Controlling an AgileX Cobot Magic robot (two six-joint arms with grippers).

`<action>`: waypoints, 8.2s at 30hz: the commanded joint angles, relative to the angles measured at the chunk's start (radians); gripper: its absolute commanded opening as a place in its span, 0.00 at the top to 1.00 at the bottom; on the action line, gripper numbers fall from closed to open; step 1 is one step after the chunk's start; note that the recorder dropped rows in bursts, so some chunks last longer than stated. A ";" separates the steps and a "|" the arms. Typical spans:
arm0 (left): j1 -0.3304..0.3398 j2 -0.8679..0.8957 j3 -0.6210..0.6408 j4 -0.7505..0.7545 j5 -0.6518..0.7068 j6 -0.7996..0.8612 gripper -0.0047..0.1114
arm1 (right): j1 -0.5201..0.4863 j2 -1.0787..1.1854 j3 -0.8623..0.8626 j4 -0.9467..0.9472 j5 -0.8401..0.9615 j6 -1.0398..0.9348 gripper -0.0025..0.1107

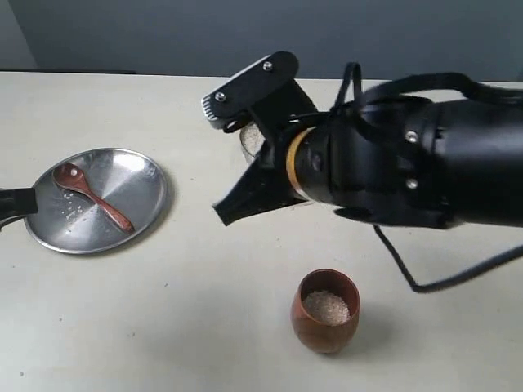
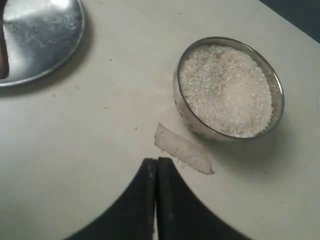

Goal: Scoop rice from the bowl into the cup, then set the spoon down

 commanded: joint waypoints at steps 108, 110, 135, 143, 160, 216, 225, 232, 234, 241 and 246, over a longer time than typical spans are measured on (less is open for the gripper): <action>-0.006 0.003 -0.004 0.003 -0.001 0.003 0.96 | -0.730 -1.306 0.511 -0.196 -0.247 -0.038 0.98; -0.006 0.003 -0.004 0.003 -0.001 0.003 0.96 | -0.730 -1.306 0.509 -0.245 -0.296 -0.038 0.98; -0.006 0.003 -0.004 0.003 -0.001 0.003 0.96 | -0.730 -1.306 0.431 -0.057 -0.377 0.180 0.98; -0.006 0.003 -0.004 0.003 -0.001 0.003 0.96 | -0.730 -1.306 0.414 0.414 -0.246 -0.476 0.98; -0.006 0.003 -0.004 0.003 -0.001 0.003 0.96 | -0.730 -1.306 0.683 0.735 -0.211 -0.874 0.98; -0.006 0.003 -0.004 0.003 -0.001 0.003 0.96 | -0.973 -1.394 0.974 0.706 -0.448 -0.869 0.98; -0.006 0.003 -0.004 0.003 -0.001 0.003 0.96 | -0.982 -1.394 0.974 0.757 -0.406 -0.866 0.98; -0.006 0.003 -0.004 0.003 -0.001 0.003 0.96 | -0.982 -1.394 0.974 0.730 -0.291 -0.866 0.98; -0.006 0.003 -0.004 0.003 -0.001 0.003 0.96 | -0.982 -1.394 0.974 0.709 -0.286 -0.866 0.98; -0.006 0.003 -0.004 0.003 -0.001 0.003 0.96 | -0.982 -1.394 0.974 0.707 -0.286 -0.866 0.98; -0.006 0.003 -0.004 0.003 -0.001 0.003 0.96 | -0.982 -1.394 0.974 0.729 -0.294 -0.866 0.98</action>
